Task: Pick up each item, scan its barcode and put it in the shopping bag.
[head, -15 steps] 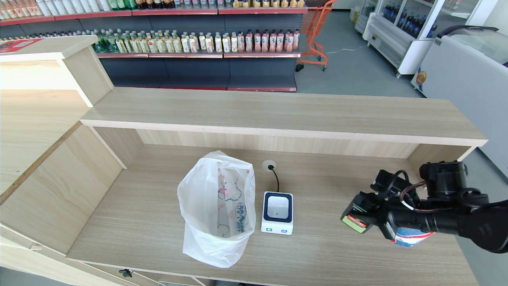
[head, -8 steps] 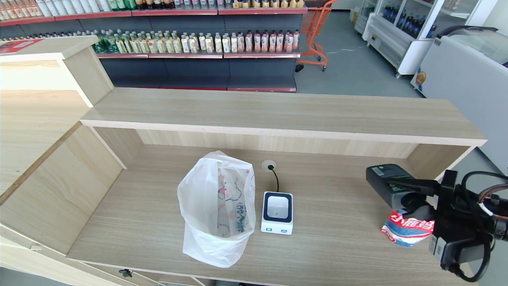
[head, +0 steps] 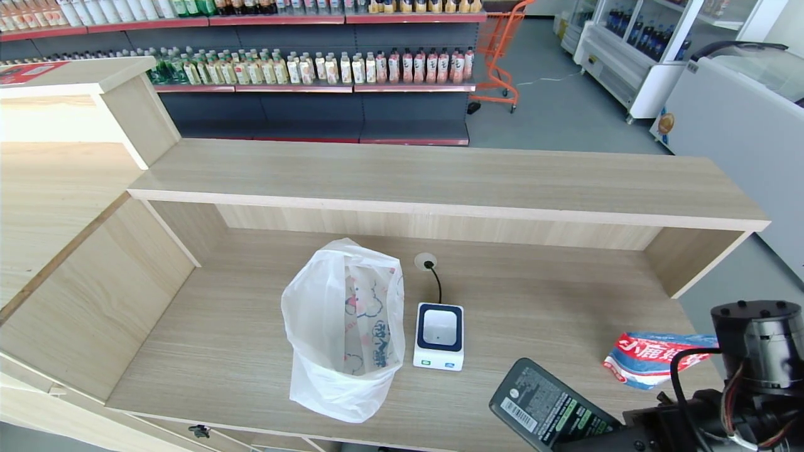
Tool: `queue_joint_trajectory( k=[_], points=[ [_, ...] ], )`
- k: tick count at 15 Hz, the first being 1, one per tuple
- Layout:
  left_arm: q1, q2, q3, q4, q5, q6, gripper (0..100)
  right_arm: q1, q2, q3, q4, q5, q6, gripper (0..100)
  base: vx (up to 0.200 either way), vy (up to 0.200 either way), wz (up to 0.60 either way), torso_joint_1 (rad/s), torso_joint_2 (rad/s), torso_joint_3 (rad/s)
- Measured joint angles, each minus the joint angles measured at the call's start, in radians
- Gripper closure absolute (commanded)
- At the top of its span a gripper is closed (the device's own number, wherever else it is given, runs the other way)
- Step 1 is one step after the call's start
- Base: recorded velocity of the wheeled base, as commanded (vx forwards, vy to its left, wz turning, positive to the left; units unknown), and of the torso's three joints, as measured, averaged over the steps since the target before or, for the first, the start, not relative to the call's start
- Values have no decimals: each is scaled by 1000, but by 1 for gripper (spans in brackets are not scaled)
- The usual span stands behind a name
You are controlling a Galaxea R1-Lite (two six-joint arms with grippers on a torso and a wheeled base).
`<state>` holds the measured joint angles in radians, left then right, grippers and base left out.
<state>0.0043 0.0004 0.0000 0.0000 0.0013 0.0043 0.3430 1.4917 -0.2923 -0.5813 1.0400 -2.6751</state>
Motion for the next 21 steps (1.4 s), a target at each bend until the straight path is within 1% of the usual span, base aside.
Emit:
queue_joint_trajectory(
  k=[2, 5, 7, 19, 21],
  points=[
    [0, 0, 0, 0, 0, 0, 0, 9, 22, -10, -23, 51, -26, 100, 0, 0, 0, 0, 0, 0],
    [0, 0, 0, 0, 0, 0, 0, 66, 47, -39, -27, 71, -32, 100, 0, 0, 0, 0, 0, 0],
    [0, 0, 0, 0, 0, 0, 0, 84, 55, -52, -33, 79, -34, 100, 0, 0, 0, 0, 0, 0],
    [0, 0, 0, 0, 0, 0, 0, 91, 73, -57, -35, 79, -34, 100, 0, 0, 0, 0, 0, 0],
    [0, 0, 0, 0, 0, 0, 0, 81, 69, -53, -33, 79, -22, 100, 0, 0, 0, 0, 0, 0]
  ],
)
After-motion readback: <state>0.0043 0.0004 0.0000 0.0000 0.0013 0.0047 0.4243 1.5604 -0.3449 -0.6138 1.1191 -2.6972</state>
